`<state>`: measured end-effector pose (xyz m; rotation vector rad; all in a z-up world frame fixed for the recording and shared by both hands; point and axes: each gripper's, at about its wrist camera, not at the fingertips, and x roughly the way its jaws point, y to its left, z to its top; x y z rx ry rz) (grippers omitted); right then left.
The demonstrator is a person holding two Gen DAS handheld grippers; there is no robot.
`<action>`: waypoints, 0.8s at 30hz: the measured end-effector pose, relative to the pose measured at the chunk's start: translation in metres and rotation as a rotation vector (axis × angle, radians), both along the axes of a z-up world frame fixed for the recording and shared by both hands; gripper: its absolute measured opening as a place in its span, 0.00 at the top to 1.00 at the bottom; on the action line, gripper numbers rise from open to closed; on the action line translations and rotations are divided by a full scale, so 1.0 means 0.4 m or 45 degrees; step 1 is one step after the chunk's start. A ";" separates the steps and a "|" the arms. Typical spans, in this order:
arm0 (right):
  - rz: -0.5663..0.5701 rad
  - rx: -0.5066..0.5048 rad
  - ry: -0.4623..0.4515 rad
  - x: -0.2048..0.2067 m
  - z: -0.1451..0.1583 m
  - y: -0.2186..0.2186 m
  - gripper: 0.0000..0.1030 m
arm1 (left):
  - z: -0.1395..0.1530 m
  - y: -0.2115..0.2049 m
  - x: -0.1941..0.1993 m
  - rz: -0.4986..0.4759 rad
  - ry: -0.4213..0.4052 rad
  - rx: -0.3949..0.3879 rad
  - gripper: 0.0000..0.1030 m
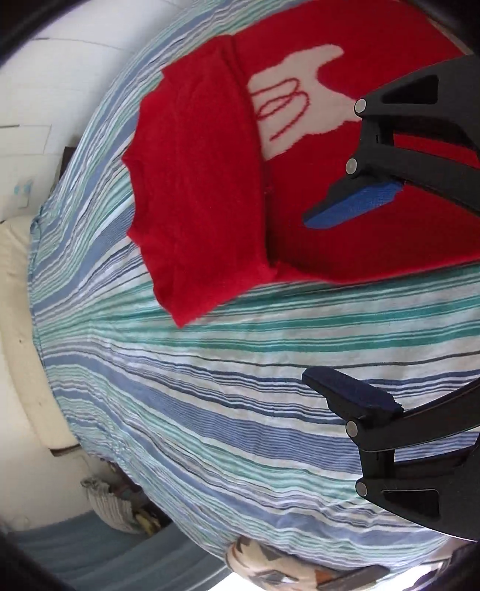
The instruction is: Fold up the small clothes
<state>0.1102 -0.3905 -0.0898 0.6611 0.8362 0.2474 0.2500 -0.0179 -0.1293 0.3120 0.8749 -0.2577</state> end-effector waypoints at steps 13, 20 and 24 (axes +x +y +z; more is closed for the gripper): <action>0.045 -0.130 0.104 -0.059 -0.079 0.093 0.33 | -0.131 0.005 0.102 0.205 -0.060 0.006 0.98; 0.144 -0.120 0.042 0.126 -0.017 0.084 0.33 | -0.139 0.006 0.097 0.205 -0.033 0.012 0.94; 0.235 0.014 0.065 0.305 -0.039 0.100 0.33 | -0.152 0.032 0.103 0.250 0.022 -0.005 0.97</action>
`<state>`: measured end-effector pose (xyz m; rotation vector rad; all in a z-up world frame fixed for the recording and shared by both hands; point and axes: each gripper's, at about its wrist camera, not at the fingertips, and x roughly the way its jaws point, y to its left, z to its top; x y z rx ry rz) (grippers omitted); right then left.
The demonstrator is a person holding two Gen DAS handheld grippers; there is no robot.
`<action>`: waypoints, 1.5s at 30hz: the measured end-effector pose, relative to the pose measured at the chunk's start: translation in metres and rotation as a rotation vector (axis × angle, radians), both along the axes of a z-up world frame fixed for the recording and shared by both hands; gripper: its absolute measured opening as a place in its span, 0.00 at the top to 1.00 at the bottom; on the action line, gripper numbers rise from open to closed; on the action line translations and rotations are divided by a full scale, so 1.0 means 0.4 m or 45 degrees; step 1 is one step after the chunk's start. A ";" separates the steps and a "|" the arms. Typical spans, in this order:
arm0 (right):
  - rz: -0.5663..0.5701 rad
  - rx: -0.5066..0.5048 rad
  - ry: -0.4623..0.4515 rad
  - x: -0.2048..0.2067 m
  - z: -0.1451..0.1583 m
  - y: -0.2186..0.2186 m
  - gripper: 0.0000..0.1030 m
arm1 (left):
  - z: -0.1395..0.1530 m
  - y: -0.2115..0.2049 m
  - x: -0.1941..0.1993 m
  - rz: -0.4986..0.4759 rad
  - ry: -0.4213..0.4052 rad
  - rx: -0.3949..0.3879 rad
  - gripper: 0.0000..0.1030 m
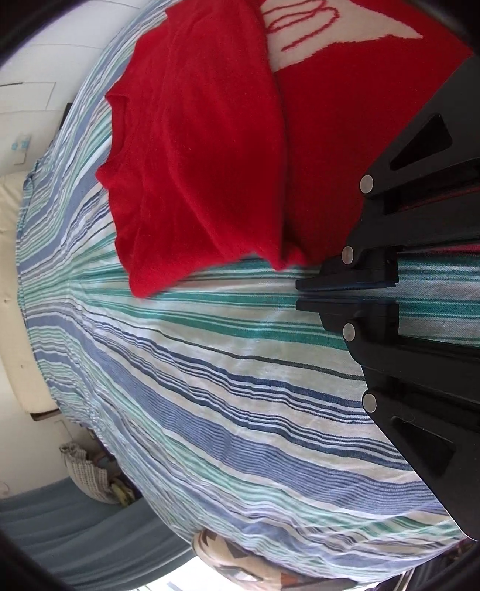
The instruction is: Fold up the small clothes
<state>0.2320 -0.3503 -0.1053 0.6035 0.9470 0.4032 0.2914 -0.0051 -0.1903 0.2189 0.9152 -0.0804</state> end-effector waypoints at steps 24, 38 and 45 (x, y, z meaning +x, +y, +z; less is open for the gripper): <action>-0.069 -0.510 0.044 -0.394 -0.050 -0.014 0.38 | 0.105 -0.008 -0.324 0.085 0.018 0.147 0.16; -0.296 -0.692 -0.058 -0.429 -0.029 -0.047 0.36 | 0.125 0.015 -0.337 0.144 0.002 0.098 0.16; -0.432 -0.761 -0.085 -0.448 -0.009 -0.109 0.33 | 0.104 0.074 -0.338 0.242 0.027 0.018 0.15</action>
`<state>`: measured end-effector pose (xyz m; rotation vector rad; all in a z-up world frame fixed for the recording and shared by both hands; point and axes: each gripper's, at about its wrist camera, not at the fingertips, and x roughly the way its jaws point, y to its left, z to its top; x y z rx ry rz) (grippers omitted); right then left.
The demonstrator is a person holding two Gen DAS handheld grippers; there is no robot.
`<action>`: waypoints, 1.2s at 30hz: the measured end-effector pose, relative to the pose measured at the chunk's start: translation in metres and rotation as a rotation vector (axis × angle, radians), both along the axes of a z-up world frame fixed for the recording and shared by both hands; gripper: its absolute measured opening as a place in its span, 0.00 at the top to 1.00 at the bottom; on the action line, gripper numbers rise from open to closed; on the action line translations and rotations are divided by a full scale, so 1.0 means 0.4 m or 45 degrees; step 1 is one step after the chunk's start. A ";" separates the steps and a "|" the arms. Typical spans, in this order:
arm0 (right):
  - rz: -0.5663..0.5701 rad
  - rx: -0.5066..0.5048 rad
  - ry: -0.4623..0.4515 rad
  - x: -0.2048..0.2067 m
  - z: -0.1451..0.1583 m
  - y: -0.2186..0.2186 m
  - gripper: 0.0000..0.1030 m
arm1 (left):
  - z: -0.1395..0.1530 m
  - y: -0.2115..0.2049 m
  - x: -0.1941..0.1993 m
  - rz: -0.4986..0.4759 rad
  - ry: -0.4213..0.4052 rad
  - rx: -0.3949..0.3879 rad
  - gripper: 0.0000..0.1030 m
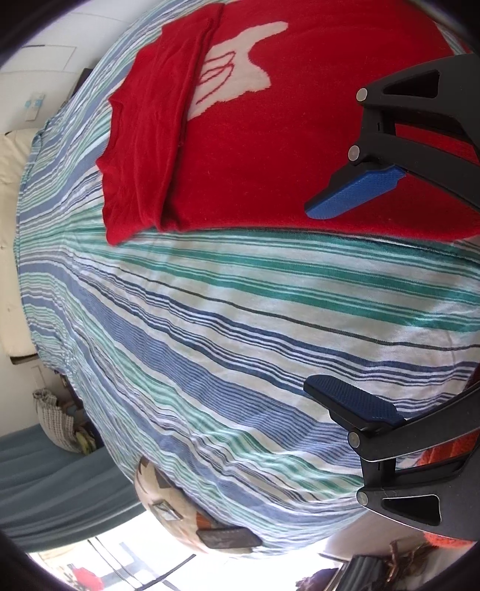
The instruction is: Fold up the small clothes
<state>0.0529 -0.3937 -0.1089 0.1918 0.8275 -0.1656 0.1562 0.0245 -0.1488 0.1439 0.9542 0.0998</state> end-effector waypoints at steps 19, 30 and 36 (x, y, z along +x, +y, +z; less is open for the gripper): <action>-0.004 -0.023 0.086 0.008 -0.068 0.017 0.32 | -0.044 0.042 -0.024 0.060 0.028 0.032 0.14; -0.039 0.041 0.160 0.017 -0.119 -0.002 0.29 | -0.083 0.063 -0.008 0.083 0.110 -0.022 0.06; -0.045 0.081 0.151 0.018 -0.132 -0.005 0.24 | -0.107 0.110 0.004 0.157 0.174 -0.160 0.00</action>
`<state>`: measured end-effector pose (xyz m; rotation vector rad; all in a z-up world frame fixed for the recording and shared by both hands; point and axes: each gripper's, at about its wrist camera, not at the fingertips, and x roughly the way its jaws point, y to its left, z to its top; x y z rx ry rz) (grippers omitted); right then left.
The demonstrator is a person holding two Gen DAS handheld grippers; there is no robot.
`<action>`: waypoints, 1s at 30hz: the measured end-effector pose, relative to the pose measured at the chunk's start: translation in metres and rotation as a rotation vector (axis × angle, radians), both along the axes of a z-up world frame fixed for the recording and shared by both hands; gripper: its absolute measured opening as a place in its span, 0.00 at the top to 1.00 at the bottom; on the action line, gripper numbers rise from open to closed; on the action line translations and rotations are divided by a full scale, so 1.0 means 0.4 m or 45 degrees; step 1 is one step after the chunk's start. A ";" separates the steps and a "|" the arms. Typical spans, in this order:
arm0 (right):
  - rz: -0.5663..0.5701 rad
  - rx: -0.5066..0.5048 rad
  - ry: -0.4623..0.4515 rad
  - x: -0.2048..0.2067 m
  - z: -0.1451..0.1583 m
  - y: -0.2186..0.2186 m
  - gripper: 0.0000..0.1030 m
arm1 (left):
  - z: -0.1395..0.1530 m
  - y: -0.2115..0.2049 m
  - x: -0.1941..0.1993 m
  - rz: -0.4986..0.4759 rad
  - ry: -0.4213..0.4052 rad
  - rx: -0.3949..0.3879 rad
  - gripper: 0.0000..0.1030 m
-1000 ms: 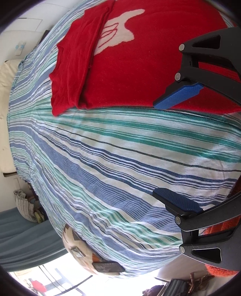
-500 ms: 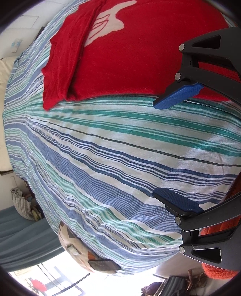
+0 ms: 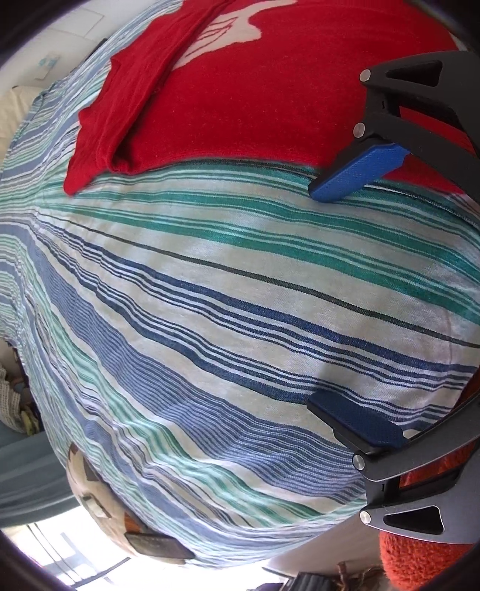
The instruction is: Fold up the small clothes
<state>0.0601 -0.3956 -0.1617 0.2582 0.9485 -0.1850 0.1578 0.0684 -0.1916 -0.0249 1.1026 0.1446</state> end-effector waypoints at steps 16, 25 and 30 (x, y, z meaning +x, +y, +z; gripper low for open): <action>-0.018 0.043 -0.024 -0.006 -0.005 -0.002 0.19 | -0.014 0.021 -0.002 -0.002 0.002 -0.088 0.00; -0.006 0.023 -0.019 -0.002 -0.009 0.011 0.15 | -0.014 0.018 -0.006 0.013 -0.025 -0.069 0.00; 0.004 0.008 -0.017 0.002 -0.013 0.019 0.12 | -0.016 0.007 -0.011 0.008 -0.047 -0.040 0.00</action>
